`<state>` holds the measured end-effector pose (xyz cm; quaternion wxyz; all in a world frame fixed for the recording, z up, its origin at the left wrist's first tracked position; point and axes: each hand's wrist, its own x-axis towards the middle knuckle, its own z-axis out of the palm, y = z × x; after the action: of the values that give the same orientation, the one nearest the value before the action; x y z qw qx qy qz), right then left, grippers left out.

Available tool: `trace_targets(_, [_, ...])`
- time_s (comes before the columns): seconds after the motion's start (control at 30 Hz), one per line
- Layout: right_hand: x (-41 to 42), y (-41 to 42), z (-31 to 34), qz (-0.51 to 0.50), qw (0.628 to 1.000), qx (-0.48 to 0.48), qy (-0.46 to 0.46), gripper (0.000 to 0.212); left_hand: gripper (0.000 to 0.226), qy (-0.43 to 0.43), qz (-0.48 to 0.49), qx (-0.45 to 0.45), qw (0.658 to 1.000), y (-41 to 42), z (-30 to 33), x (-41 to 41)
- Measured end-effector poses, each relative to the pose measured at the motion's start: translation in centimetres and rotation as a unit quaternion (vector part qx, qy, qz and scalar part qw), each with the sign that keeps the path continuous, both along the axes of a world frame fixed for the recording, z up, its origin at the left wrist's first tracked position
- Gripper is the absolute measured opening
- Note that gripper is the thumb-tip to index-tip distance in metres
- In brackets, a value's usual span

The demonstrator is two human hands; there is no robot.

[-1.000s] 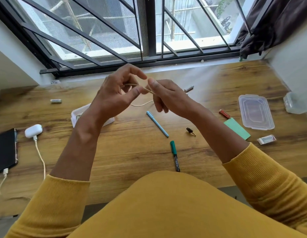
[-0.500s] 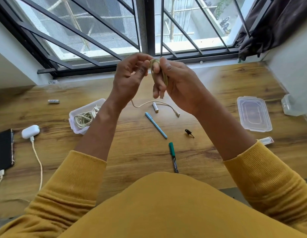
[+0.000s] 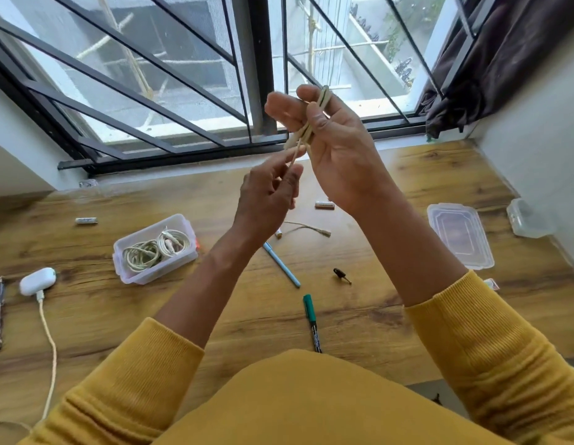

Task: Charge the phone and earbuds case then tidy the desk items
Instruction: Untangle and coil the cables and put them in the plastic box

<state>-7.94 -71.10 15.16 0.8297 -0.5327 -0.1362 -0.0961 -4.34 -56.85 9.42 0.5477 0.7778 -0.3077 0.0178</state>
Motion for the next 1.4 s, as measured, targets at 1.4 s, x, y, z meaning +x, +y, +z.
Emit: trace_targets(1.4, [-3.3,0.1,-1.3,0.196,0.971,-0.108,0.081,0.045,0.02,0.003,-0.035,-0.027,0.999,5.0,4.1,2.0])
